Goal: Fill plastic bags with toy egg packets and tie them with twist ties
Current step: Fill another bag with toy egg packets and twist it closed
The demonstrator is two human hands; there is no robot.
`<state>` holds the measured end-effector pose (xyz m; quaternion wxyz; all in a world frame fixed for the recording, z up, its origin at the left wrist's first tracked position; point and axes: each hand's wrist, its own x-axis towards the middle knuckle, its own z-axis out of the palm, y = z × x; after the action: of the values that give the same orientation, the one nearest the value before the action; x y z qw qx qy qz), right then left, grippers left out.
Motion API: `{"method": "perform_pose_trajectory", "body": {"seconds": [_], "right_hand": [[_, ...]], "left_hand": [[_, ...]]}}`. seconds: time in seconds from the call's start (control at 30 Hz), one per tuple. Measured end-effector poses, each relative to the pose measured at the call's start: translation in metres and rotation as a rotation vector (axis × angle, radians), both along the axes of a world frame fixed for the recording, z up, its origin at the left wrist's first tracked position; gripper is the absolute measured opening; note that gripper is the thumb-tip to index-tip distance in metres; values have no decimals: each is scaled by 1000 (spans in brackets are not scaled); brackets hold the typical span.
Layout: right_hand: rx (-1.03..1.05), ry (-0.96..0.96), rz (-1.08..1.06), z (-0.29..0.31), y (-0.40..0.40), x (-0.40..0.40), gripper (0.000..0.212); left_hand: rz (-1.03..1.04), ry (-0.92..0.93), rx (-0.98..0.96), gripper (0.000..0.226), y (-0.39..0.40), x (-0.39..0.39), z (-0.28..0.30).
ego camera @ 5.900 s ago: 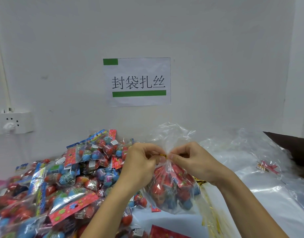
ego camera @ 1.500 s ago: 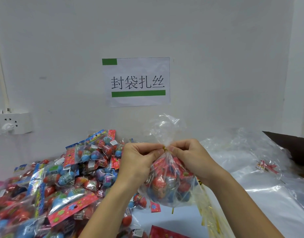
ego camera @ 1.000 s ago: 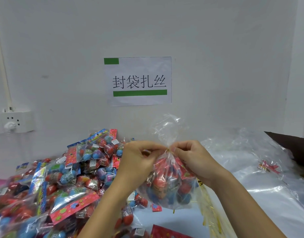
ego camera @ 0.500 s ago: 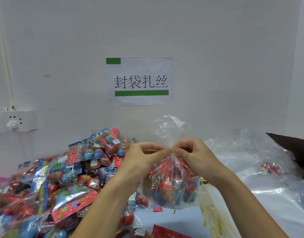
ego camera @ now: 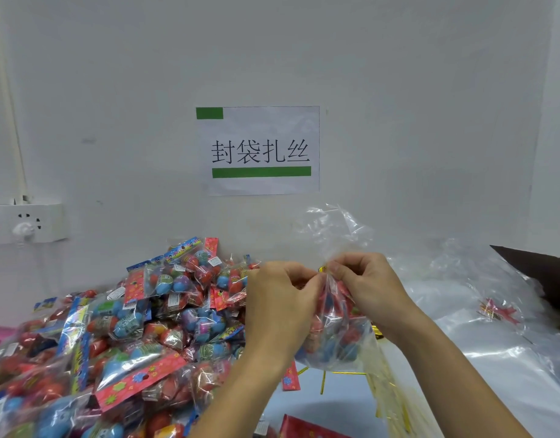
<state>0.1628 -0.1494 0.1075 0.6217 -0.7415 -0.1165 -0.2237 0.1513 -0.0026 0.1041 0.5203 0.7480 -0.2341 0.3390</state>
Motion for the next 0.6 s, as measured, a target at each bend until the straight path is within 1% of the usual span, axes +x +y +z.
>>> {"method": "perform_pose_trajectory", "body": {"seconds": [0.07, 0.13, 0.17, 0.23, 0.3, 0.37, 0.47, 0.5, 0.53, 0.57, 0.6], "right_hand": [[17, -6, -7, 0, 0, 2, 29], [45, -8, -13, -1, -1, 3, 31], [59, -7, -13, -1, -3, 3, 33], [76, -6, 3, -1, -6, 2, 36], [85, -13, 26, 0, -9, 1, 36], [81, -10, 45, 0, -13, 1, 36], [50, 18, 86, 0, -18, 1, 35], [41, 24, 100, 0, -20, 1, 34], [34, 26, 111, -1, -21, 0, 34], [26, 24, 119, -1, -22, -1, 34], [17, 22, 125, -2, -23, -1, 34]], "left_hand": [[73, -138, 142, 20, -4, 1, -3], [106, -224, 284, 29, -6, 2, -6], [96, -249, 329, 29, -7, 2, -6], [48, -268, 359, 26, -7, 1, -6], [-21, -251, 309, 24, -6, 0, -6], [-89, -155, 157, 26, -5, 0, -4], [-159, 76, -153, 20, -3, 2, 2], [-166, 149, -188, 16, -1, 3, 4], [-168, 225, -161, 12, 3, 5, 5], [-181, 312, -89, 11, 8, 9, 7], [-217, 406, -6, 16, 13, 13, 7]]}}
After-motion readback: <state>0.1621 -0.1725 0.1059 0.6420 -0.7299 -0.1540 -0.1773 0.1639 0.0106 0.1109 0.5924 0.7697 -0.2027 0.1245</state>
